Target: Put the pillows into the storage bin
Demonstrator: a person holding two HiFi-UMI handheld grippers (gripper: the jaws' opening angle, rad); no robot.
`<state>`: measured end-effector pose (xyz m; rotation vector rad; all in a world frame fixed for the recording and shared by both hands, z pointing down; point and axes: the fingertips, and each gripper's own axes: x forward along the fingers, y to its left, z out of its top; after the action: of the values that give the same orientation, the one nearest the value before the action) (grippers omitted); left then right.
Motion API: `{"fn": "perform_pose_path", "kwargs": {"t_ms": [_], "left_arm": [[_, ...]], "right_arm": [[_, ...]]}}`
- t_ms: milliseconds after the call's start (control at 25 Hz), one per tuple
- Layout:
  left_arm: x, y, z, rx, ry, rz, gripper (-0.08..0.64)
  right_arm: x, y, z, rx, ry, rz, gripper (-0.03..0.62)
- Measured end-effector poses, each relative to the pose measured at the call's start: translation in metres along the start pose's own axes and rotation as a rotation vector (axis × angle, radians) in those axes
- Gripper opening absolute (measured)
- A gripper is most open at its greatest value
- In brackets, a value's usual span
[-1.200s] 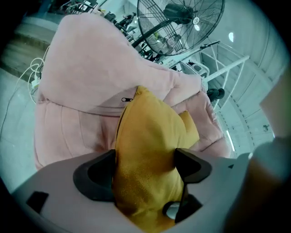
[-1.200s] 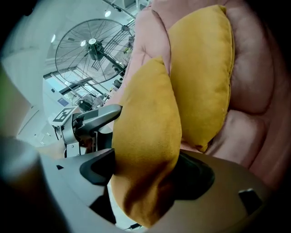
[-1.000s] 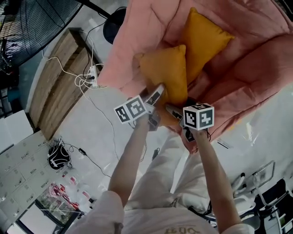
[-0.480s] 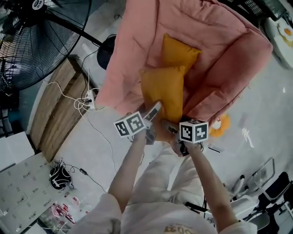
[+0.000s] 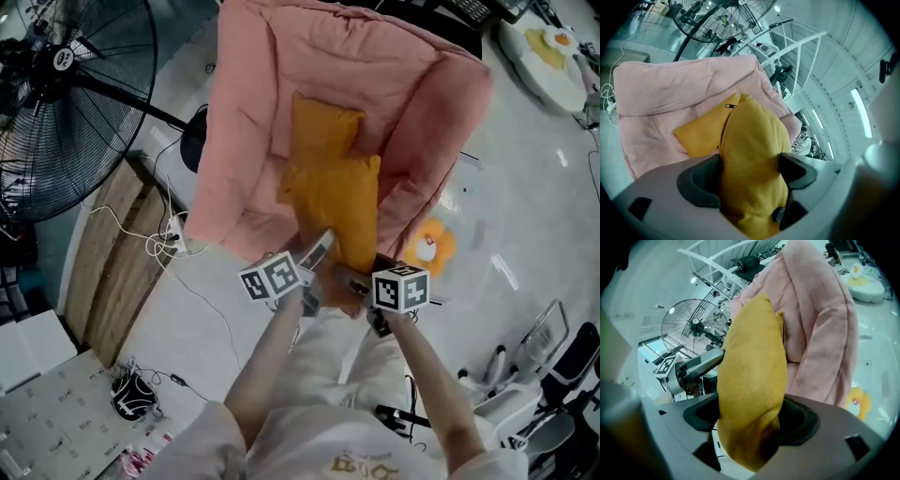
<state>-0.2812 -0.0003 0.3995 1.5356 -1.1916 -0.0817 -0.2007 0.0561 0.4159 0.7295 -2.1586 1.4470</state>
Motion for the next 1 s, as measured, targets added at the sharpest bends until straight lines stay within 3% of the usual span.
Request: {"fn": "perform_pose_path", "kwargs": {"t_ms": [360,680,1000], "left_arm": [[0.030,-0.065,-0.045,0.098,0.043,-0.076,0.407],[0.059,-0.112,-0.097,0.165,0.107,-0.083,0.402],[0.090,-0.165,-0.151,0.188,0.118,-0.075,0.400]], "right_arm": [[-0.069,-0.037,-0.008,0.025,-0.109,-0.027,0.379],[-0.123,-0.079,-0.025,0.069,-0.160,-0.004,0.376],[-0.186,-0.125,-0.037,0.082,-0.174,0.015,0.376]]}}
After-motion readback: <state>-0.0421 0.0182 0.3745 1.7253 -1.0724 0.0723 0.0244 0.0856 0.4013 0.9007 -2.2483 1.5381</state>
